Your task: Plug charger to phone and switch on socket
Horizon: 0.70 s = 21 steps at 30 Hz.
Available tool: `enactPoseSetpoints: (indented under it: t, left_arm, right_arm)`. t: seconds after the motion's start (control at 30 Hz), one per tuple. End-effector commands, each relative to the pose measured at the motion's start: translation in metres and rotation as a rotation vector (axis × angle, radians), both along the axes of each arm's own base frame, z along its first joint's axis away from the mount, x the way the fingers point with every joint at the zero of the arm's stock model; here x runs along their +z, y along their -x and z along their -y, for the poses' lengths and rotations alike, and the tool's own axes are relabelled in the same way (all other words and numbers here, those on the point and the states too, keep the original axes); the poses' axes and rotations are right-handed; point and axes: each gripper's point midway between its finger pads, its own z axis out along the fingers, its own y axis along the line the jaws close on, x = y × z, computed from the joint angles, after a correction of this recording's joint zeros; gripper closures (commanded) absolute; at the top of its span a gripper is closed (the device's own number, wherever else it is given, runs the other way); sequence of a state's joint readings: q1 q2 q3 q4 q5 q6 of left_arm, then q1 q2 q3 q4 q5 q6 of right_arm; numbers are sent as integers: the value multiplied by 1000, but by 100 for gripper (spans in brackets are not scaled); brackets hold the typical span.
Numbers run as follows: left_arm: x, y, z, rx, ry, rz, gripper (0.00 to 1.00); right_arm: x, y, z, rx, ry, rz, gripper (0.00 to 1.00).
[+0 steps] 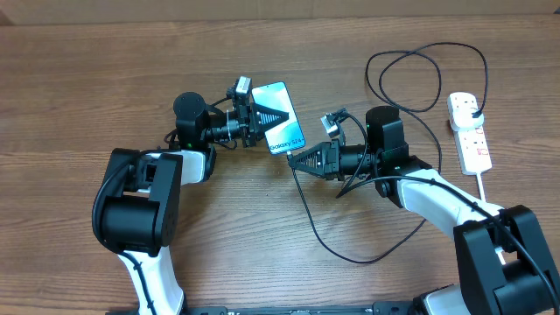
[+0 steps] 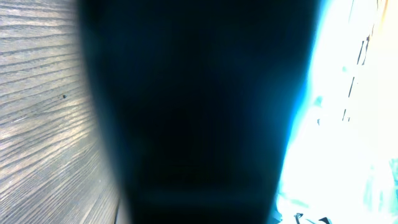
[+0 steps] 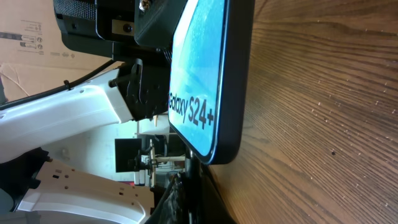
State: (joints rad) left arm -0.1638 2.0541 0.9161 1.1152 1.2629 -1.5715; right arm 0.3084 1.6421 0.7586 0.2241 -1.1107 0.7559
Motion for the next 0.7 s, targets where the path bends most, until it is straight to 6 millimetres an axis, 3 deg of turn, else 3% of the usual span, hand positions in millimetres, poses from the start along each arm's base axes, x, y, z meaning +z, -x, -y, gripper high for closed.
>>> enactPoseSetpoints:
  t: [0.0, 0.67]
  left_arm:
    - [4, 6, 3, -36, 0, 42, 96]
    - [4, 4, 3, -26, 0, 41, 96]
  right_arm:
    - [3, -5, 3, -24, 3, 24, 96]
    - [4, -10, 11, -43, -1, 22, 96]
